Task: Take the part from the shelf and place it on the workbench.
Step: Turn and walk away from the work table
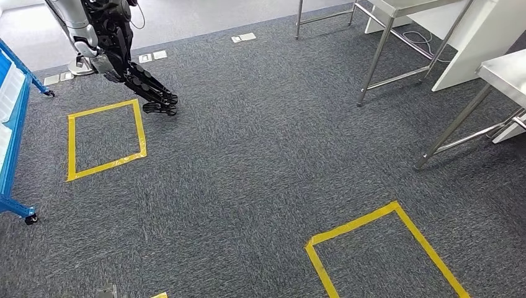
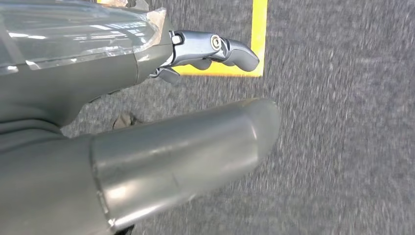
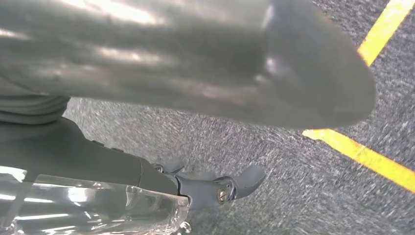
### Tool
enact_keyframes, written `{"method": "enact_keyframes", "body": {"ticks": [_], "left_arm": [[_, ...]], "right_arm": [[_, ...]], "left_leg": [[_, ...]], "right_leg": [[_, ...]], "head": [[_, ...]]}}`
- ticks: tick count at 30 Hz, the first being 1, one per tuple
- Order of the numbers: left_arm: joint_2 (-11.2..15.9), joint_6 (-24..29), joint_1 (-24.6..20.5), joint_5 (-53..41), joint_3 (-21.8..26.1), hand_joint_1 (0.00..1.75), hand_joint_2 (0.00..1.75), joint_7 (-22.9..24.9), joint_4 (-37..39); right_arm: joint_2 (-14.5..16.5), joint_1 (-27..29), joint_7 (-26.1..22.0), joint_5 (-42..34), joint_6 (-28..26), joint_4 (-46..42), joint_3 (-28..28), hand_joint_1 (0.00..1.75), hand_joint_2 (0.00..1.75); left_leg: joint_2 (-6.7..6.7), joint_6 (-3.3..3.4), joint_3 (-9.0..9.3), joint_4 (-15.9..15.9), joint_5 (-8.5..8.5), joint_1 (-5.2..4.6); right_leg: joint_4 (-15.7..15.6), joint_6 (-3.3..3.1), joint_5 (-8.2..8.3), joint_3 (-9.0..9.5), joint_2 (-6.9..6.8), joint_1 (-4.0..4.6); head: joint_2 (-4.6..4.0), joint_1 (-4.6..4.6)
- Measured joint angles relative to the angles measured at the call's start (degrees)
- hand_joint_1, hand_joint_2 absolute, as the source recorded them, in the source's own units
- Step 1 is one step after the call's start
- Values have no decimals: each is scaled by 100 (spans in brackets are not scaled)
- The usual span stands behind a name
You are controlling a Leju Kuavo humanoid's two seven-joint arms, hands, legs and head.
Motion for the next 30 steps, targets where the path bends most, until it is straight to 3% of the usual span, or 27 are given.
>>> {"method": "enact_keyframes", "body": {"ticks": [1, 3, 5, 6, 7, 8, 10, 12, 14, 16, 17, 19, 21, 22, 23, 25, 27, 30], "left_arm": [[2, 2, 3, 0, -1, 0, 0, -3, -1], [-5, 2, 1, 0, -1, 0, 0, -11, -2], [-11, 2, 4, 0, -1, 0, 0, -16, -1], [-12, 2, 9, 0, 0, 0, 0, -16, 0], [-12, 2, 15, 0, 0, 0, 0, -17, 0], [-10, 2, 18, 0, 1, 0, 0, -17, -1], [-8, 2, 9, -1, 0, 0, 0, -20, -2], [-8, 2, -9, -12, -1, 0, 0, -23, -2], [-7, 8, -18, -21, -1, 0, 0, -25, -2], [-8, 16, -21, -15, 0, 0, 0, -26, -2], [-9, 20, -28, -10, 0, 0, 0, -26, -2], [-9, 22, -43, -3, 1, 0, 0, -27, -2], [-9, 25, -38, -2, 1, 0, 0, -27, -2], [-10, 28, -32, -3, 1, 0, 0, -27, -2], [-11, 33, -30, -9, 1, 0, 0, -26, -2], [-13, 46, -38, -26, 0, 0, 0, -18, -2], [-12, 69, -48, -40, 0, 0, 0, 0, -2], [-5, 92, -46, -51, 0, 0, 0, 31, -2]], "right_arm": [[1, -3, 0, 0, -1, 0, 0, 0, 0], [-1, 9, -1, -1, -3, 0, -1, 0, 0], [0, 33, -1, -4, -4, 0, -2, 0, 0], [0, 40, -1, -5, -4, 0, -2, 0, 0], [2, 40, -1, -6, -4, 0, -2, 0, 0], [5, 37, -1, -6, -4, 0, -2, 0, 0], [10, 30, -4, -6, -4, 0, -2, 0, 0], [11, 27, -9, -4, -7, 0, -3, 0, 0], [13, 17, -11, 1, -10, 0, -4, 0, 0], [14, 4, -13, 9, -10, 0, -3, 0, 0], [17, 3, -13, 13, -11, 1, -4, 0, 0], [21, 19, -14, 20, -13, 2, -5, 0, 0], [18, 43, -9, 21, -18, 2, -7, 0, 0], [17, 50, -7, 17, -20, 2, -8, 0, 0], [15, 50, -4, 11, -23, 2, -9, 0, 0], [10, 43, -3, -5, -30, 3, -20, 0, 0], [6, 39, -3, -18, -38, 4, -45, 0, 0], [5, 36, -5, -28, -52, 4, -89, 0, 0]], "left_leg": [[127, -26, -69, 144, -99, -1], [446, -73, -370, 783, -475, 0], [561, -108, -726, 1511, -781, 21], [578, -116, -793, 1646, -788, 28], [594, -115, -731, 1536, -682, 30], [633, -106, -547, 1204, -501, 30], [843, -61, -85, 389, -193, 13], [957, 0, 120, 12, -113, -22], [846, 62, 111, -17, -106, -45], [741, 138, 131, -76, -59, -23], [685, 175, 141, -104, -32, -6], [559, 210, 126, -117, -8, 5], [408, 214, 117, -113, -4, 1], [335, 212, 120, -110, -4, 2], [261, 208, 125, -106, -4, 5], [126, 174, 124, -76, -12, 0], [31, 111, 97, -43, -21, -15], [-30, 8, 50, -19, -23, 10]], "right_leg": [[-15, -39, 14, 3, -55, -10], [-26, -96, 15, 6, -178, 2], [-23, -118, 6, 0, -319, 27], [-22, -122, 2, -1, -386, 34], [-22, -124, -2, 1, -446, 36], [-22, -122, -9, 10, -499, 36], [-21, -96, -37, 37, -591, 62], [-21, -48, -69, 65, -670, 96], [-32, 4, -87, 90, -759, 102], [113, 37, -193, 31, -648, 80], [358, 33, -322, -84, -512, 68], [1176, -3, -669, -484, -236, 36], [1759, 29, -827, -796, -166, 21], [1719, 76, -760, -801, -158, 12], [1425, 135, -597, -684, -141, -3], [560, 221, -214, -318, 21, -42], [104, 197, -28, -126, 138, -53], [75, 75, 12, -94, 32, -24]], "head": [[1, -17], [1, -51], [0, -68], [0, -69], [0, -72], [0, -75], [0, -84], [0, -75], [0, -64], [0, -52], [0, -36], [0, -5], [0, 1], [0, 2], [1, 4], [1, 17], [1, 27], [0, 22]]}}
